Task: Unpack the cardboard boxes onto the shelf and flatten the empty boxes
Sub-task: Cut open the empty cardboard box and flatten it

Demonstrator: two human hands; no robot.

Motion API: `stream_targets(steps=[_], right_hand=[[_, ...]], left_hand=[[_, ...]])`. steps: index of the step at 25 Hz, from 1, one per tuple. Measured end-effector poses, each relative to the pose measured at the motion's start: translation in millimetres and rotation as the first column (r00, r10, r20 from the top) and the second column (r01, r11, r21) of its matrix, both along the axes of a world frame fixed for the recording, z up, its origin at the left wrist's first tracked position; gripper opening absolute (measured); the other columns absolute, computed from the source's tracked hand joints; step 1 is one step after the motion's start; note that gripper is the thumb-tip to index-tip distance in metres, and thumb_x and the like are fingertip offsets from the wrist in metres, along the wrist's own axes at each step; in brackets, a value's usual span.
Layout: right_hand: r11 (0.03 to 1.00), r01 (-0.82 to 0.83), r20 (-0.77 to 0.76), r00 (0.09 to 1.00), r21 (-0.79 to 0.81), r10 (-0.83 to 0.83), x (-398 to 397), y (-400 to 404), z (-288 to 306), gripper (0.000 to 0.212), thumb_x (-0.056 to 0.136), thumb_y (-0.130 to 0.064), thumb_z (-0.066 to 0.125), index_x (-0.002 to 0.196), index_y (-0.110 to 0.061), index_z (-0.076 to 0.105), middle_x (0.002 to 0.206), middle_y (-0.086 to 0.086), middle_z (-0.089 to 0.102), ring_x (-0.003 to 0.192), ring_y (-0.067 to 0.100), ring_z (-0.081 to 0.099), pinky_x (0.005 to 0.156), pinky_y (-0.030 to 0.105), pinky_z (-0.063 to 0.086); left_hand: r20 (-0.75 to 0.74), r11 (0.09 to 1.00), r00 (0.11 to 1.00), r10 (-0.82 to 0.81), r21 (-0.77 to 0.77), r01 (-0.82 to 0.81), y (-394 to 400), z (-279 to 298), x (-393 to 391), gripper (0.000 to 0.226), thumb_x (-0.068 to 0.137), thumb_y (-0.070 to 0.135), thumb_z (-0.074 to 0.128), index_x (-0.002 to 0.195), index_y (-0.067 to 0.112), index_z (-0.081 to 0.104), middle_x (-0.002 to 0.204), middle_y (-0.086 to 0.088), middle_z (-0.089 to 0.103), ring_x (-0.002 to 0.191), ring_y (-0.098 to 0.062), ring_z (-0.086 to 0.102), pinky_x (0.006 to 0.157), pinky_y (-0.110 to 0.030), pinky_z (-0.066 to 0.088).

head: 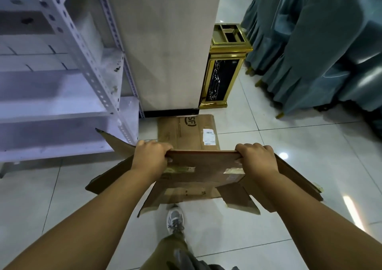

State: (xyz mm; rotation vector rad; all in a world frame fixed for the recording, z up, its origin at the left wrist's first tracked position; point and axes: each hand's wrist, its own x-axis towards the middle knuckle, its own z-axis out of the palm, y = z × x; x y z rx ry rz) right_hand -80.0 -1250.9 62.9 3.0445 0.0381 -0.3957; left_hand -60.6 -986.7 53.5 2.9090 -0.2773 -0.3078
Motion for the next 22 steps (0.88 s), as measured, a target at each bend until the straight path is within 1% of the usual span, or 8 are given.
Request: stream_targets(steps=[5,10,13,16,18,19,20,22], right_hand=[[0.997,0.033,0.0,0.999,-0.063,-0.033,76.8,-19.4,-1.2,0.025,0.09,-0.012,0.052,0.112,-0.023,0.053,0.109,-0.002,0.062,0.107,0.023,0.052,0.088,0.034,0.032],[0.997,0.04,0.036,0.999,-0.058,-0.038,164.0,-43.1,-21.9,0.029,0.087,-0.018,0.059,0.114,-0.025,0.053,0.112,-0.003,0.061,0.109,0.023,0.051,0.09,0.035,0.031],[0.998,0.024,0.095,0.995,-0.061,-0.018,210.4,-60.4,-42.0,0.04,0.078,-0.026,0.071,0.115,-0.028,0.053,0.11,-0.006,0.061,0.107,0.022,0.052,0.09,0.035,0.032],[0.999,0.037,0.222,0.975,-0.013,-0.033,243.5,-73.9,-59.0,0.033,0.081,-0.025,0.067,0.112,-0.026,0.056,0.107,-0.004,0.062,0.104,0.024,0.053,0.091,0.037,0.031],[0.999,0.019,0.319,0.947,0.027,-0.027,259.0,-83.5,-76.0,0.024,0.083,-0.02,0.066,0.107,-0.023,0.06,0.101,-0.001,0.066,0.098,0.027,0.056,0.088,0.039,0.032],[1.0,0.003,0.353,0.936,0.029,-0.013,263.0,-87.2,-85.3,0.022,0.082,-0.016,0.068,0.103,-0.02,0.062,0.097,0.0,0.067,0.094,0.029,0.058,0.085,0.039,0.033],[1.0,-0.014,0.373,0.928,0.026,0.003,266.7,-91.4,-97.3,0.022,0.081,-0.011,0.07,0.1,-0.019,0.062,0.093,0.002,0.068,0.09,0.029,0.059,0.082,0.039,0.034],[0.999,-0.03,0.341,0.94,0.045,0.013,263.6,-96.5,-121.4,0.021,0.081,-0.005,0.068,0.096,-0.018,0.062,0.09,0.003,0.069,0.087,0.029,0.059,0.082,0.039,0.035]], left_hand=[[-0.015,0.996,0.999,-0.035,-0.086,0.034,-23.7,-14.9,85.5,0.022,0.096,0.025,0.053,0.113,0.034,0.064,0.106,0.004,0.066,0.1,-0.018,0.052,0.093,-0.034,0.033],[0.031,0.996,0.998,-0.047,-0.07,0.049,-48.2,-30.8,173.5,0.024,0.097,0.021,0.05,0.114,0.032,0.062,0.107,0.003,0.063,0.103,-0.021,0.049,0.089,-0.033,0.029],[0.087,0.992,0.995,-0.05,-0.111,0.06,-62.6,-49.7,226.2,0.024,0.095,0.018,0.052,0.112,0.029,0.064,0.107,0.002,0.066,0.103,-0.024,0.05,0.086,-0.035,0.025],[0.196,0.989,0.98,-0.016,-0.144,0.045,-72.9,-60.2,261.9,0.027,0.091,0.011,0.055,0.109,0.028,0.067,0.103,0.001,0.065,0.105,-0.024,0.05,0.08,-0.032,0.017],[0.273,0.983,0.962,0.001,-0.179,0.05,-81.5,-67.9,275.0,0.029,0.088,0.005,0.058,0.106,0.025,0.069,0.1,0.0,0.067,0.103,-0.027,0.051,0.074,-0.031,0.012],[0.308,0.977,0.951,0.008,-0.204,0.057,-84.5,-73.4,277.4,0.03,0.087,0.003,0.059,0.106,0.022,0.071,0.1,-0.002,0.068,0.103,-0.029,0.052,0.074,-0.032,0.013],[0.327,0.975,0.945,0.027,-0.218,0.048,-87.6,-81.7,279.5,0.031,0.086,0.001,0.06,0.107,0.02,0.072,0.102,-0.005,0.069,0.104,-0.03,0.052,0.075,-0.034,0.016],[0.286,0.975,0.954,0.086,-0.22,-0.022,-90.6,-105.2,271.2,0.032,0.086,0.002,0.061,0.111,0.019,0.071,0.107,-0.007,0.07,0.108,-0.031,0.051,0.08,-0.035,0.018]])
